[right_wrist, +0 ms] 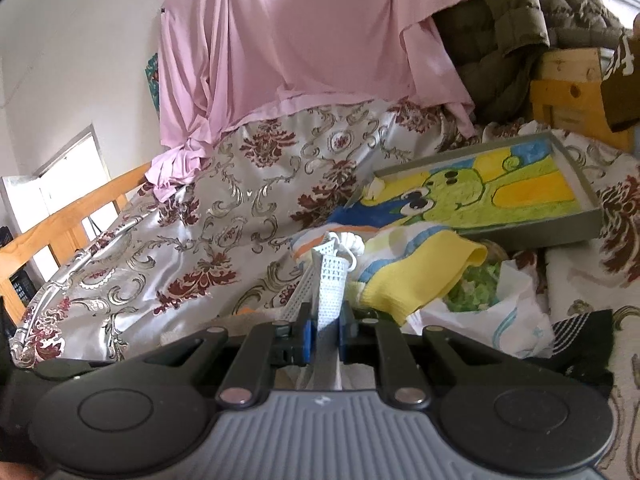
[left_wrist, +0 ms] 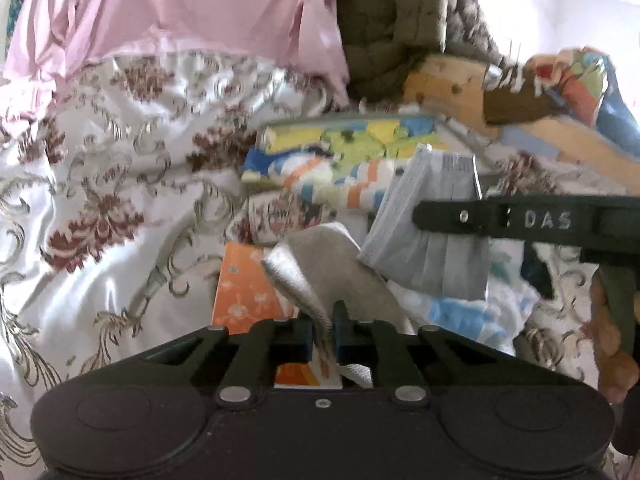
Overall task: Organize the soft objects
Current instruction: 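Lift the mask and grey cloth and carry both toward the cartoon tray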
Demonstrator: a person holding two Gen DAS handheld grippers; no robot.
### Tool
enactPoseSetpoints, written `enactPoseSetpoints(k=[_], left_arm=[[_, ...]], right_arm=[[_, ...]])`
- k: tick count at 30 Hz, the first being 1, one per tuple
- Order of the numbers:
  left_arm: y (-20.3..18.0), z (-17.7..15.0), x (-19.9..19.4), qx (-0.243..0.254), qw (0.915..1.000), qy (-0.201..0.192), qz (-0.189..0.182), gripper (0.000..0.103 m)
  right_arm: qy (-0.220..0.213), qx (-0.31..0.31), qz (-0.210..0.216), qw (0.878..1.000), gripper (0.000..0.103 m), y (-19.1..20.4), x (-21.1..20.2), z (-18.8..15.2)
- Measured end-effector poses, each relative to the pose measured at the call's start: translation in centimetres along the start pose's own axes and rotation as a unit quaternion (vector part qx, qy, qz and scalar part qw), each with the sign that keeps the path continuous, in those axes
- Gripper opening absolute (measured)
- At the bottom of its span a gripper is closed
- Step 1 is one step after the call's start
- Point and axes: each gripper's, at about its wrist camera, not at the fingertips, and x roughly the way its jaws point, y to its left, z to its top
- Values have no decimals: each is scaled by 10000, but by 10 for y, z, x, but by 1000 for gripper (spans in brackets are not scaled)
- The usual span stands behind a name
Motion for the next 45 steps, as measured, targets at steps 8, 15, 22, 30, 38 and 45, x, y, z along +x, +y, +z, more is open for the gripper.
enactPoseSetpoints(k=[8, 15, 22, 30, 38, 45], left_arm=[[-10, 4, -41, 74, 9973, -724, 139, 6], [-12, 8, -77, -144, 9948, -977, 255, 5], [-18, 33, -95, -230, 9930, -1122, 297, 5], [-36, 68, -83, -330, 9923, -1186, 164, 4], [-51, 124, -44, -337, 9903, -1345, -50, 4], [-73, 185, 14, -308, 9861, -1610, -263, 4]], right_arm=[[-443, 120, -87, 9989, 13, -2, -39, 6], [-805, 214, -145, 9964, 13, -6, -71, 8], [-1132, 357, -135, 9928, 13, -17, -89, 14], [-1315, 552, -175, 9896, 13, -31, -99, 17], [-1448, 610, -393, 9868, 13, -56, -88, 40], [-1502, 502, -513, 9860, 13, -105, -38, 86]])
